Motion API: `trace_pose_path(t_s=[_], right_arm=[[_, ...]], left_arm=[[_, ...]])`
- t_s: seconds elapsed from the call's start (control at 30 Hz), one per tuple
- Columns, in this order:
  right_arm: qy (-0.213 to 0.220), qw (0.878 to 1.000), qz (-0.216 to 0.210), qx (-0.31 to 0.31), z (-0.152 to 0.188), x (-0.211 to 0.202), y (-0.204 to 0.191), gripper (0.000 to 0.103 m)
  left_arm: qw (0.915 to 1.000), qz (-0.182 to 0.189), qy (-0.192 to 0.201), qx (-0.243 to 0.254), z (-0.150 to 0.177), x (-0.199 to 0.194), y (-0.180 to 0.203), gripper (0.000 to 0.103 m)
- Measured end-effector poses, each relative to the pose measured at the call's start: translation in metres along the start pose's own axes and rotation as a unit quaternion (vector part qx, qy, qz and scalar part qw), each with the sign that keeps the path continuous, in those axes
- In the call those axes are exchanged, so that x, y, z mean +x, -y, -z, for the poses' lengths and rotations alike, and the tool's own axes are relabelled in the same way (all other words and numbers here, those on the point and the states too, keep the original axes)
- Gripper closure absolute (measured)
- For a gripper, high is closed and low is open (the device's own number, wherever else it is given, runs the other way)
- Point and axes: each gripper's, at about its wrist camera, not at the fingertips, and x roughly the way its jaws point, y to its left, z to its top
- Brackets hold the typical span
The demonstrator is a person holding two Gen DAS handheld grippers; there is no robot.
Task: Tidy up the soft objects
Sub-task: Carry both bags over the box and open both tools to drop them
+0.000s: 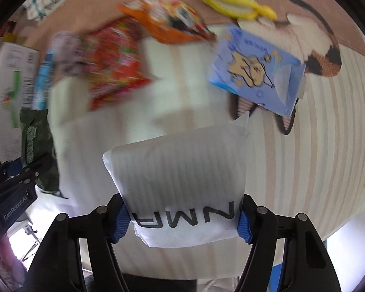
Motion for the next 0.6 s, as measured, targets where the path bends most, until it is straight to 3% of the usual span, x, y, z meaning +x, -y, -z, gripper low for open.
trace_pose_path(t_s=[0.2, 0.3, 0.43, 0.6], right_arm=[[0.061, 0.997, -0.038, -0.041, 0.014, -0.078, -0.063, 0.032], [0.086, 0.992, -0.063, -0.065, 0.016, -0.118, -0.103, 0.032], [0.107, 0.987, -0.078, -0.090, 0.018, -0.153, -0.180, 0.032], [0.100, 0.986, -0.088, -0.098, 0.004, -0.159, -0.271, 0.032]], left_arm=[[0.9962, 0.031, 0.065, -0.049, 0.011, -0.097, -0.069, 0.070], [0.9932, 0.036, 0.081, -0.076, 0.016, -0.128, -0.103, 0.070], [0.9906, 0.032, 0.085, -0.103, 0.002, -0.149, -0.153, 0.070], [0.9883, 0.033, 0.064, -0.134, -0.014, -0.135, -0.231, 0.070]])
